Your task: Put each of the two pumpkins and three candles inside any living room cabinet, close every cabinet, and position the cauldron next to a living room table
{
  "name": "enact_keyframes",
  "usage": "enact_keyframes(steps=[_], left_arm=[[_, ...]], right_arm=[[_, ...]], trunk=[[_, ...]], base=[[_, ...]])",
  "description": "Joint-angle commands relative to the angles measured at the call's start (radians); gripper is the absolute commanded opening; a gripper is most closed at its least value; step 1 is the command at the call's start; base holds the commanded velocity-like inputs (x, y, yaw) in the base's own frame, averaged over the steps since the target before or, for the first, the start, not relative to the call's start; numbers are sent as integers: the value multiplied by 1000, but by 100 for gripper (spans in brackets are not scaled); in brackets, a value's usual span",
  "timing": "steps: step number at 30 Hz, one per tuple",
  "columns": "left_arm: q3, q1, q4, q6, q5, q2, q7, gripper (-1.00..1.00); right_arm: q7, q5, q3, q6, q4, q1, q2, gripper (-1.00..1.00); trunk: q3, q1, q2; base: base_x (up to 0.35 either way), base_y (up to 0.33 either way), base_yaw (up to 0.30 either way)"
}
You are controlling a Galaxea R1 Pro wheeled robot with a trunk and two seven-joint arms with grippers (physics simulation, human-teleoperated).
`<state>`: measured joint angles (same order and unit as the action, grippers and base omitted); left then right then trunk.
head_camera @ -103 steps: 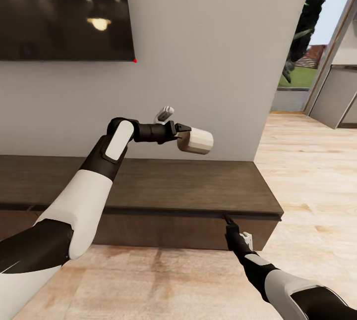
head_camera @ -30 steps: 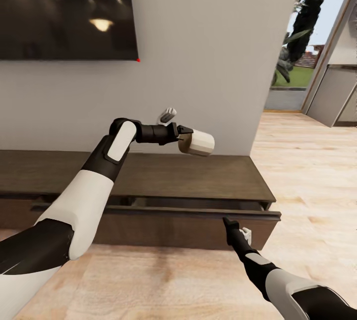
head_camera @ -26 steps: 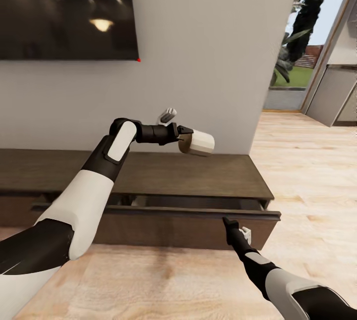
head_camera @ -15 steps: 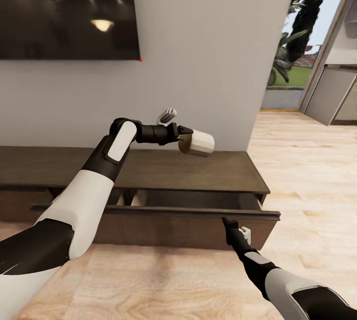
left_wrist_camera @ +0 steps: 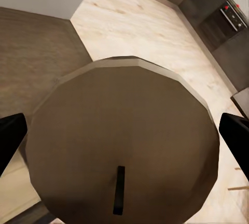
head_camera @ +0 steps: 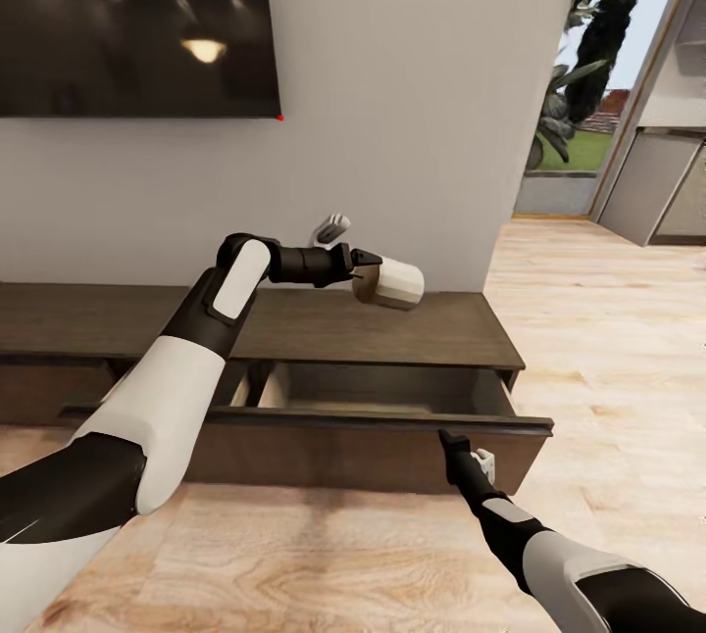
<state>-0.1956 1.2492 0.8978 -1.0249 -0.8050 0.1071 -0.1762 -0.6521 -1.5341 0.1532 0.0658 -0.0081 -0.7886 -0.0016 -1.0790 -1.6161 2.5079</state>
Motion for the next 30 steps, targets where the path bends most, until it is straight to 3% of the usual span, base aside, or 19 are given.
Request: enact_keyframes(steps=[1, 30], left_arm=[[1, 1, 0, -2, 10, 0, -10, -100], [-31, 1, 0, -1, 11, 0, -8, -100]], right_arm=[[-11, -1, 49, 9, 17, 0, 1, -100], [11, -1, 49, -1, 17, 0, 2, -100]], trunk=[[-1, 0, 0], [-1, 0, 0]], base=[[-91, 0, 0], [-112, 0, 0]])
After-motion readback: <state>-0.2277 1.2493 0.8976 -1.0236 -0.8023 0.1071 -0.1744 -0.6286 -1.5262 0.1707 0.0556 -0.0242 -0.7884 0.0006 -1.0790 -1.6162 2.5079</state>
